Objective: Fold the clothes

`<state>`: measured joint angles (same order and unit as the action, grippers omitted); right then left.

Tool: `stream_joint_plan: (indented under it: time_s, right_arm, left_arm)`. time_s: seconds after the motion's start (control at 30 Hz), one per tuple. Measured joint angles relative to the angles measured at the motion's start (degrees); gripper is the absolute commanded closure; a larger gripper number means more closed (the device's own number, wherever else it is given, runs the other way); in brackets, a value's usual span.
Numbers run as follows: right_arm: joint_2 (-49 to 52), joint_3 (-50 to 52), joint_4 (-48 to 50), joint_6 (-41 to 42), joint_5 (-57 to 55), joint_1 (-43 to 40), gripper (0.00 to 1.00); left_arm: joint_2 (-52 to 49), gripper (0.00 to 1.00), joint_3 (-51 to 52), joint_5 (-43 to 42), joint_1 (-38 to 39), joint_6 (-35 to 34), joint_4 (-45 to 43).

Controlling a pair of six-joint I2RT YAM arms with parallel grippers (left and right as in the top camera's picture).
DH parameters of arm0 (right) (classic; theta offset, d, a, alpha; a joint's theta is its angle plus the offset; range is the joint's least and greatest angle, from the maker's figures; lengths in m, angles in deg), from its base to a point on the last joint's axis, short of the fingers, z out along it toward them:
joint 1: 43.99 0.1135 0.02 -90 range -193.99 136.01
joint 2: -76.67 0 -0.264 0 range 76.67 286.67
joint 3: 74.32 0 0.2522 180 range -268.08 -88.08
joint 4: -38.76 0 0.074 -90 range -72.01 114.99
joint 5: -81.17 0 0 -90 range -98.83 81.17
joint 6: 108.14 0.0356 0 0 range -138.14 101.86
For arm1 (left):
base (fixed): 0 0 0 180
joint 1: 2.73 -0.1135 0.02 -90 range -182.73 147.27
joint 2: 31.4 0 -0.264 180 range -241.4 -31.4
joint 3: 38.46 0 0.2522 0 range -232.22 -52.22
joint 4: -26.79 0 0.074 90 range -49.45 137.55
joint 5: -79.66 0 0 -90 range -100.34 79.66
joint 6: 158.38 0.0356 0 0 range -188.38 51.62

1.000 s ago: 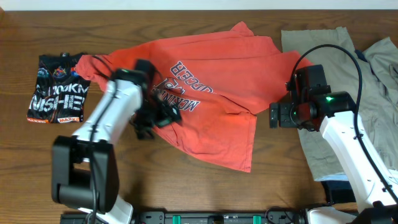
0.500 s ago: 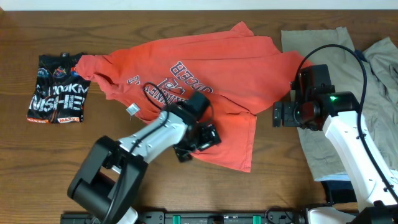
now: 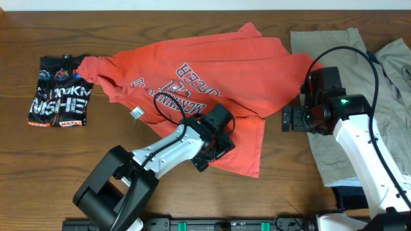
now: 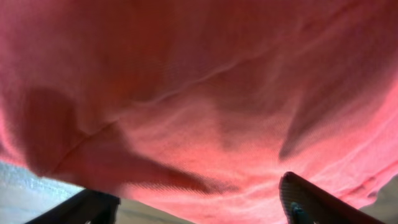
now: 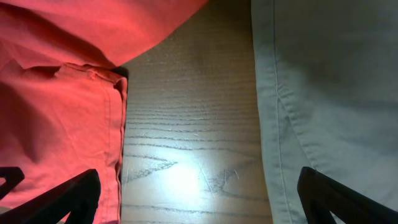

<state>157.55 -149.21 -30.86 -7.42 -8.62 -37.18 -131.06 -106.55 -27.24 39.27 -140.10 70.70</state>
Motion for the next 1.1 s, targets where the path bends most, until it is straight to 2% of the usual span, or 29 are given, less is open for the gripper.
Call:
stream_joint_plan:
  time_s: [0.07,0.1,0.17,0.23,0.27,0.3,0.47,0.7,0.87,1.1]
  right_arm:
    - [0.0,0.0,-0.1,0.0,0.0,0.0,0.01]
    - [0.0,0.0,-0.2,0.0,0.0,0.0,0.01]
    - [0.0,0.0,-0.2,0.0,0.0,0.0,0.01]
    - [0.0,0.0,-0.2,0.0,0.0,0.0,0.01]
    - [0.0,0.0,-0.2,0.0,0.0,0.0,0.01]
    - [0.0,0.0,-0.2,0.0,0.0,0.0,0.01]
    - [0.0,0.0,-0.5,0.0,0.0,0.0,0.01]
    - [0.0,0.0,-0.5,0.0,0.0,-0.1,0.01]
    - [0.0,0.0,-0.2,0.0,0.0,-1.0,0.02]
    - [0.2,0.0,1.6,0.4,0.0,-2.5,0.22]
  left_arm:
    - [0.0,0.32,0.1,0.8,0.5,-0.9,-0.2]
    - [0.0,0.41,0.2,1.2,0.7,-1.3,-0.5]
    - [0.0,0.66,0.2,2.2,1.1,-1.7,-0.7]
    - [-0.2,0.79,0.3,3.8,1.5,-2.0,-0.8]
    - [-0.4,0.9,0.3,4.6,1.6,-1.8,-0.7]
    - [-0.4,0.94,0.3,5.4,1.7,-1.4,-0.6]
    - [-0.6,0.94,0.2,8.4,1.7,0.5,1.5]
    - [0.6,0.94,0.3,16.0,-2.8,5.2,18.1]
    - [10.4,0.94,1.0,24.2,-12.2,10.3,28.0]
    - [27.1,0.94,1.0,27.6,-30.2,16.1,29.9]
